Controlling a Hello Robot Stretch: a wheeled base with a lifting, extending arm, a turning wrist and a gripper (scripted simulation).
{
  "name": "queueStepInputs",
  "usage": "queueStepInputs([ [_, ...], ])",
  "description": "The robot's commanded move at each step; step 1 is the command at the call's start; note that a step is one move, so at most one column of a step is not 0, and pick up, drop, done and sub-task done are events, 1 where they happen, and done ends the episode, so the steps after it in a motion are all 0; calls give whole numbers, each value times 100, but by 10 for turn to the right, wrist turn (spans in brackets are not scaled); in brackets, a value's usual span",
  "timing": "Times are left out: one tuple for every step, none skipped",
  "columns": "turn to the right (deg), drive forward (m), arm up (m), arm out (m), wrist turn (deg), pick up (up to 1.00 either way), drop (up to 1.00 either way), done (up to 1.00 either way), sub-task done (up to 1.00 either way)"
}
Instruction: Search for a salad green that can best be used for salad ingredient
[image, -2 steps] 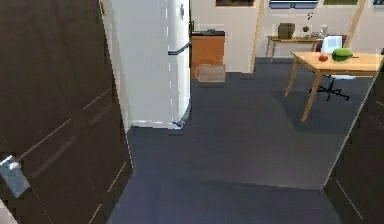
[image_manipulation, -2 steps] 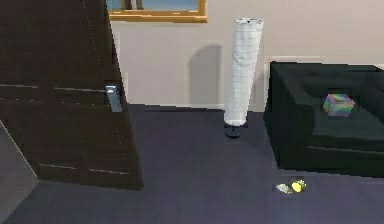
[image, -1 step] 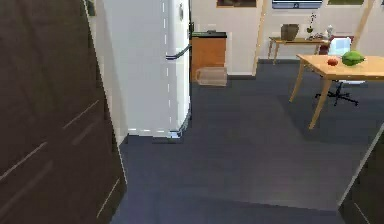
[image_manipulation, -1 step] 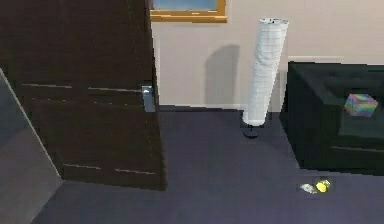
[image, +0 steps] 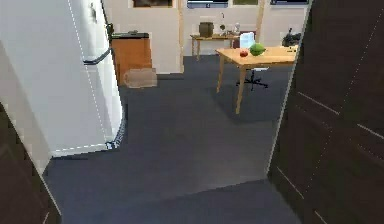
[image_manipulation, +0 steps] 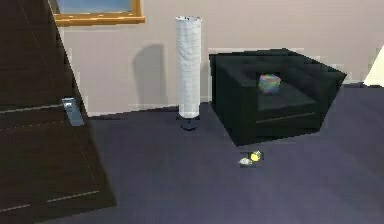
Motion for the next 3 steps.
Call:
queueStepInputs([
  [0, 100, 0, 0, 0, 0, 0, 0, 0],
  [30, 0, 0, 0, 0, 0, 0, 0, 0],
  [0, 55, 0, 0, 0, 0, 0, 0, 0],
])
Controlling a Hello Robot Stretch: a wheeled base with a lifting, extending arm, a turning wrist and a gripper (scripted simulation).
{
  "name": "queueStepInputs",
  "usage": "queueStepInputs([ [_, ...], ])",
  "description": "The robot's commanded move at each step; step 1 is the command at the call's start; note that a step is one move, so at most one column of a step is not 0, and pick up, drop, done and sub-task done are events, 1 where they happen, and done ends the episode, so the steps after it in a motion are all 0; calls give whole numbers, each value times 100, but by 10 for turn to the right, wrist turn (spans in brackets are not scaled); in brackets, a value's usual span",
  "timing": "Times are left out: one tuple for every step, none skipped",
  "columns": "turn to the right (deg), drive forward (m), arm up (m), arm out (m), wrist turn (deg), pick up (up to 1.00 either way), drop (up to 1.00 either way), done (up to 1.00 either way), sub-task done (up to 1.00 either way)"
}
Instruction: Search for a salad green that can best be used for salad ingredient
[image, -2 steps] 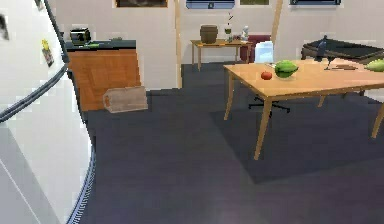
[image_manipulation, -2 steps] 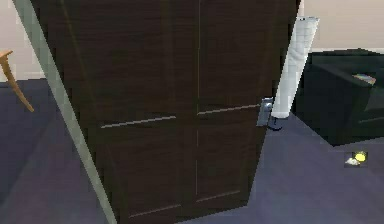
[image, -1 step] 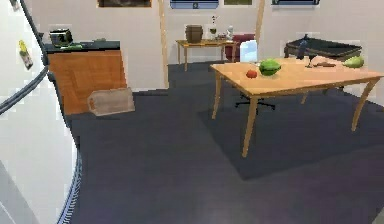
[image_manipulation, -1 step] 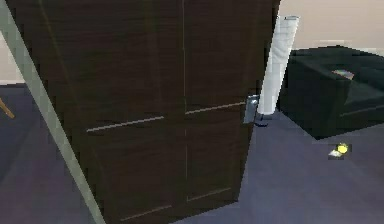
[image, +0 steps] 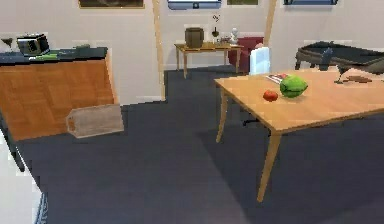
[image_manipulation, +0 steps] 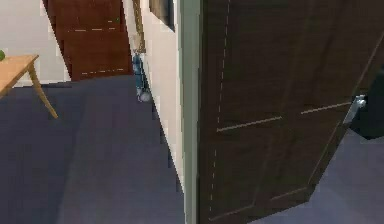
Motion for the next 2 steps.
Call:
queueStepInputs([
  [150, 0, 0, 0, 0, 0, 0, 0, 0],
  [0, 60, 0, 0, 0, 0, 0, 0, 0],
])
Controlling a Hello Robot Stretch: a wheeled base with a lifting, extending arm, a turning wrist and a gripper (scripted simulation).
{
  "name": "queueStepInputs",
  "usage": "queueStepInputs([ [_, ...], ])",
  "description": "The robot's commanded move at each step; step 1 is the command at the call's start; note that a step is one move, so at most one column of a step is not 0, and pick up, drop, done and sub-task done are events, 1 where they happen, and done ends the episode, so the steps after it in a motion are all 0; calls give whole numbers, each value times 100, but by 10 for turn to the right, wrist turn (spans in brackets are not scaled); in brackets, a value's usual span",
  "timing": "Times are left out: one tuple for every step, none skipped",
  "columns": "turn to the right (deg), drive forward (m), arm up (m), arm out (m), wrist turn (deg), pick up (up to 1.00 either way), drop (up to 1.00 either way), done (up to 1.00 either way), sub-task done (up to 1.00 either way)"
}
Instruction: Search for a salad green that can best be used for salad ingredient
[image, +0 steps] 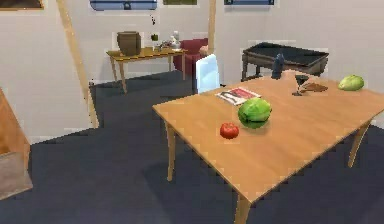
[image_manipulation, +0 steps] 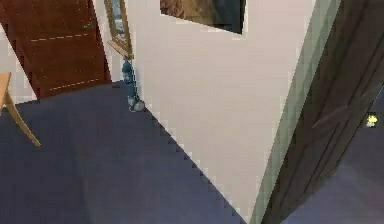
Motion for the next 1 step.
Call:
queueStepInputs([
  [180, 0, 0, 0, 0, 0, 0, 0, 0],
])
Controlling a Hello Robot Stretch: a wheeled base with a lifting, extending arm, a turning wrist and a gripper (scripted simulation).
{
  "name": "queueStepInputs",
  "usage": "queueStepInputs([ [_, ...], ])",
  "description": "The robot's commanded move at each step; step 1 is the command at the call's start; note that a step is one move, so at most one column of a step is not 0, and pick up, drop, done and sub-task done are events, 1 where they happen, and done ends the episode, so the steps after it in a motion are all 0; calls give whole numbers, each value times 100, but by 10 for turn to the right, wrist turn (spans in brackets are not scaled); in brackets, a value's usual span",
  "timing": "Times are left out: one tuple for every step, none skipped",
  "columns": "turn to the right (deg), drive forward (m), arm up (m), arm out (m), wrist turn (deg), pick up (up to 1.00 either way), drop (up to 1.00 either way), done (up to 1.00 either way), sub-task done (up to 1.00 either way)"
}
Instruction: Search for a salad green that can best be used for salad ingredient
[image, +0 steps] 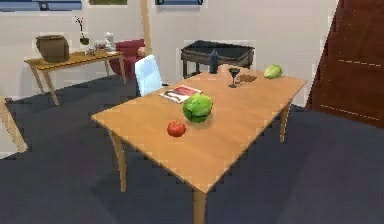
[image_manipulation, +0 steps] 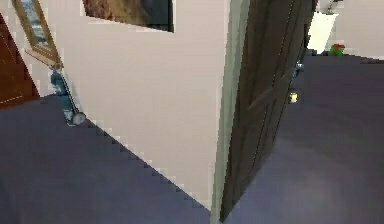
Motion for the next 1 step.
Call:
queueStepInputs([
  [0, 0, 0, 0, 0, 0, 0, 100, 0],
])
